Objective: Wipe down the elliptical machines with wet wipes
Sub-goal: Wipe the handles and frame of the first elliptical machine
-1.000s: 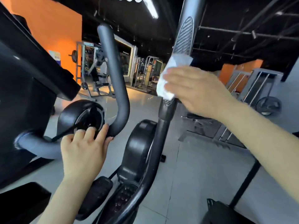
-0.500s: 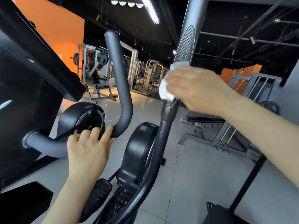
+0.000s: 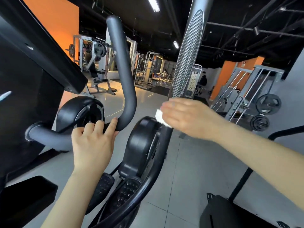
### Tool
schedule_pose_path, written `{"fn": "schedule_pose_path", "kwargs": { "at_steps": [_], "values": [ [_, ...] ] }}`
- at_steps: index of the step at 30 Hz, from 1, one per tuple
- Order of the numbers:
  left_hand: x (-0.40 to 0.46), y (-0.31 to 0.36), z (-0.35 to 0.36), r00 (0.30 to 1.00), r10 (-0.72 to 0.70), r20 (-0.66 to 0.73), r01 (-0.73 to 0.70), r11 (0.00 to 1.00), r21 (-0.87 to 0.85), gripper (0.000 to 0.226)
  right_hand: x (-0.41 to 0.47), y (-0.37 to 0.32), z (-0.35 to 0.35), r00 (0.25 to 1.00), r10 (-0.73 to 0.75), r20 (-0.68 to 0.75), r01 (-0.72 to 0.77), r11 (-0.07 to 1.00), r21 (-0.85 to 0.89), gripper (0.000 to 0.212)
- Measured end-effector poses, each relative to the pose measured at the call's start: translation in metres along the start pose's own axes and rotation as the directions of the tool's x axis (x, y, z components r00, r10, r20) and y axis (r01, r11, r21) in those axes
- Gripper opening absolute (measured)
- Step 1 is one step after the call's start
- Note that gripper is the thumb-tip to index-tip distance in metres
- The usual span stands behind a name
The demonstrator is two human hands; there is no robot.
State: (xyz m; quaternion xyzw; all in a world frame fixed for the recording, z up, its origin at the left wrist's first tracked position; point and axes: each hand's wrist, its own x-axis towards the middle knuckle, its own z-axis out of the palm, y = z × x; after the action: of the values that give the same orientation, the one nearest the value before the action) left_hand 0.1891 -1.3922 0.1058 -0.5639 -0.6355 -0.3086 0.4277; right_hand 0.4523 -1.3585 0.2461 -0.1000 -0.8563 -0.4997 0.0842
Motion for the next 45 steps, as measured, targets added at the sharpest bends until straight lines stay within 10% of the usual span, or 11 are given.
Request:
{"fn": "schedule_pose_path", "kwargs": {
  "at_steps": [8,13,19,26,33,40,45],
  "values": [
    [0.0,0.003,-0.003,1.0,-0.024,0.008,0.025,0.995,-0.095,0.035,0.005,-0.039,0.012,0.967,-0.192,0.169,0.205,0.977,-0.064,0.026],
    [0.036,0.018,-0.033,0.98,-0.182,-0.084,0.133,0.905,-0.405,0.039,0.038,0.042,-0.029,1.0,-0.004,-0.01,0.002,0.986,-0.165,0.029],
    [0.116,0.039,-0.033,0.93,-0.176,-0.322,0.0,0.878,-0.479,0.055,0.044,0.031,-0.031,0.937,-0.097,0.335,0.133,0.987,-0.085,0.035],
    [0.158,0.056,0.035,0.92,-0.194,-0.342,0.02,0.891,-0.453,0.073,0.077,0.136,-0.092,0.978,-0.059,0.198,0.114,0.953,-0.281,0.029],
    [0.166,0.058,0.05,0.826,-0.273,-0.494,0.002,0.877,-0.481,0.07,0.079,0.196,-0.134,0.964,0.264,-0.03,-0.256,0.895,-0.365,0.043],
    [0.164,0.055,0.043,0.838,-0.259,-0.48,-0.029,0.858,-0.513,0.059,0.051,0.151,-0.075,0.999,0.041,0.024,-0.032,0.951,-0.307,0.035],
    [0.219,0.033,-0.004,0.766,-0.395,-0.507,0.016,0.8,-0.6,0.041,0.076,0.223,-0.125,0.984,0.178,0.025,-0.145,0.866,-0.478,0.043]
  ]
}}
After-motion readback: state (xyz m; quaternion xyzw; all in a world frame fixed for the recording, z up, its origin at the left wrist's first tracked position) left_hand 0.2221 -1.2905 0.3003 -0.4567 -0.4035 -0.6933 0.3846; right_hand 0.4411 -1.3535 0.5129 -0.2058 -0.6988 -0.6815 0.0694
